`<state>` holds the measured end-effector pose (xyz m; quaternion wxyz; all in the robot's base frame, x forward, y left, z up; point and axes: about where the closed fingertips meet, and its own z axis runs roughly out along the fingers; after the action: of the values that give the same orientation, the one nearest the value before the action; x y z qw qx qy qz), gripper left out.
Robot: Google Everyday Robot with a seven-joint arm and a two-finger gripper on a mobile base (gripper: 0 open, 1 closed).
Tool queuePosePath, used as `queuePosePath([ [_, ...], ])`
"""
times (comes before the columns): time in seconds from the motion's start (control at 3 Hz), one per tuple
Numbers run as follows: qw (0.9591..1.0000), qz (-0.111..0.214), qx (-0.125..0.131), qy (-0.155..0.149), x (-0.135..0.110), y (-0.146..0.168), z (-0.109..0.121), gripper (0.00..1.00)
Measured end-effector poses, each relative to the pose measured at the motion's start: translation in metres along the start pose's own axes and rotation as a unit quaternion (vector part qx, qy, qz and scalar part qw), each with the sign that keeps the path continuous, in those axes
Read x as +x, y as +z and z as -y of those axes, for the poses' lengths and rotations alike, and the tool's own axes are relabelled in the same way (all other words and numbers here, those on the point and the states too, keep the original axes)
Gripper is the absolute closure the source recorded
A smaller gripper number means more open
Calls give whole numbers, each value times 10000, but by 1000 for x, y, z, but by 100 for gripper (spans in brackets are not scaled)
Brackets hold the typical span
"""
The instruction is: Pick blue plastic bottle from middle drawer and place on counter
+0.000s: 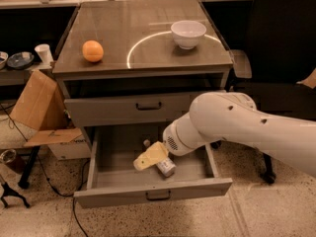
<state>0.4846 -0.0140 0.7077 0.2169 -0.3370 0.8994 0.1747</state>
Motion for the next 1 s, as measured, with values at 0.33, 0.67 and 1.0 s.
queuePosePath([
  [0.33, 10000, 12, 32, -37, -2, -4, -1, 0],
  [0.67, 9999, 71, 89, -63, -4, -4, -2, 0],
  [1.0, 9998, 157, 134, -69, -19, 40, 16, 0],
])
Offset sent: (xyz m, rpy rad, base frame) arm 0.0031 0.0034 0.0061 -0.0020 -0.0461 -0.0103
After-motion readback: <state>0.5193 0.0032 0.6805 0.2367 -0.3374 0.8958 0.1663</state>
